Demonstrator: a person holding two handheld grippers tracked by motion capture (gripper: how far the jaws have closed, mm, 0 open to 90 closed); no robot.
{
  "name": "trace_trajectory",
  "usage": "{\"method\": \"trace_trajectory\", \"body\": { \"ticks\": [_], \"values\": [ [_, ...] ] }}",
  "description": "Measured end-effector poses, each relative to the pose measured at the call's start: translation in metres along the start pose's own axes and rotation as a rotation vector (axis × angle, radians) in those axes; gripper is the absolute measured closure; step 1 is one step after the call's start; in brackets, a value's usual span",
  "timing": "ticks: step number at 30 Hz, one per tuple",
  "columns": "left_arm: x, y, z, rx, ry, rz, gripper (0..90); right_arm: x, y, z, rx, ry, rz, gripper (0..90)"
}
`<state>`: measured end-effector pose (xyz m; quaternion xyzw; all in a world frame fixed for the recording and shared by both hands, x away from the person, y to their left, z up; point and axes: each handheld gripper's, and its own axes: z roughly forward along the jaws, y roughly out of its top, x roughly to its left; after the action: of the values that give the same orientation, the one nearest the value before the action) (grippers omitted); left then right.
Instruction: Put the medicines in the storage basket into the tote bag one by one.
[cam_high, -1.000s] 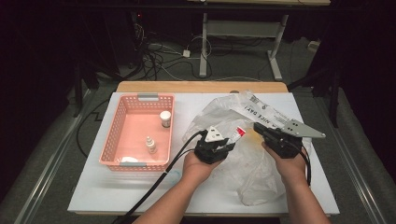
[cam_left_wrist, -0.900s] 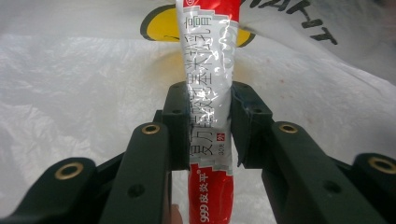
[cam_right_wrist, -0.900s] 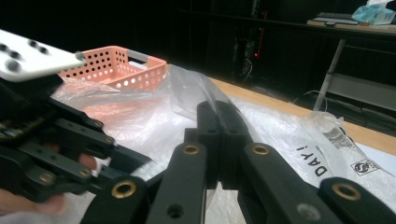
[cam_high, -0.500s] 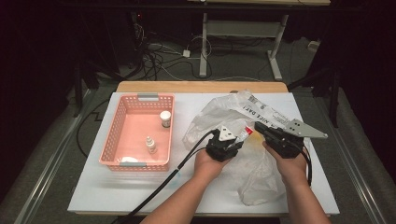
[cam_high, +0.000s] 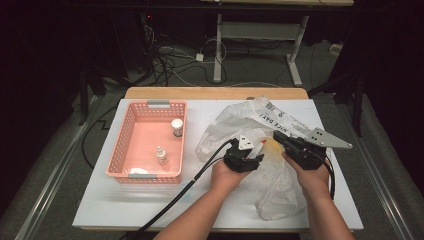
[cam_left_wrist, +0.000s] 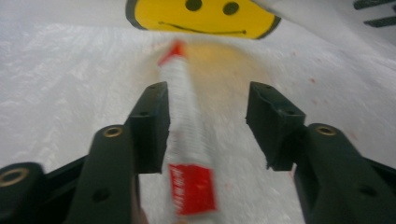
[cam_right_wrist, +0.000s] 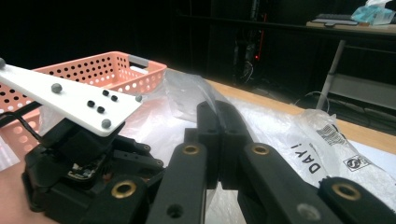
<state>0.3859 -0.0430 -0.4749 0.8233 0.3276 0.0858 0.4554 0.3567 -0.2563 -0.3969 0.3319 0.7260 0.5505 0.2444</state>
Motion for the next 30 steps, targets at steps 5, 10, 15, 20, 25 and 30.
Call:
{"method": "trace_trajectory", "body": {
  "ticks": [5, 10, 15, 20, 25, 30],
  "values": [
    [-0.009, -0.008, -0.009, -0.003, -0.050, 0.004, 40.5, 0.000, -0.001, 0.001, 0.002, 0.002, -0.005, 90.0],
    [-0.019, -0.017, -0.023, -0.016, -0.089, 0.029, 36.9, 0.000, -0.002, 0.001, 0.008, 0.003, -0.004, 90.0],
    [-0.023, -0.025, -0.038, -0.039, -0.139, 0.009, 26.4, 0.000, -0.003, 0.000, 0.010, 0.000, 0.001, 90.0],
    [-0.022, -0.032, -0.054, -0.051, -0.151, -0.008, 17.1, 0.000, -0.003, 0.001, 0.013, 0.002, 0.000, 90.0],
    [-0.020, -0.037, -0.070, -0.042, -0.137, 0.005, 14.3, 0.002, -0.003, 0.001, 0.013, 0.007, -0.001, 90.0],
    [-0.016, -0.044, -0.089, -0.037, -0.111, 0.006, 7.1, 0.002, -0.003, 0.002, 0.017, 0.015, 0.005, 90.0]
  ]
}}
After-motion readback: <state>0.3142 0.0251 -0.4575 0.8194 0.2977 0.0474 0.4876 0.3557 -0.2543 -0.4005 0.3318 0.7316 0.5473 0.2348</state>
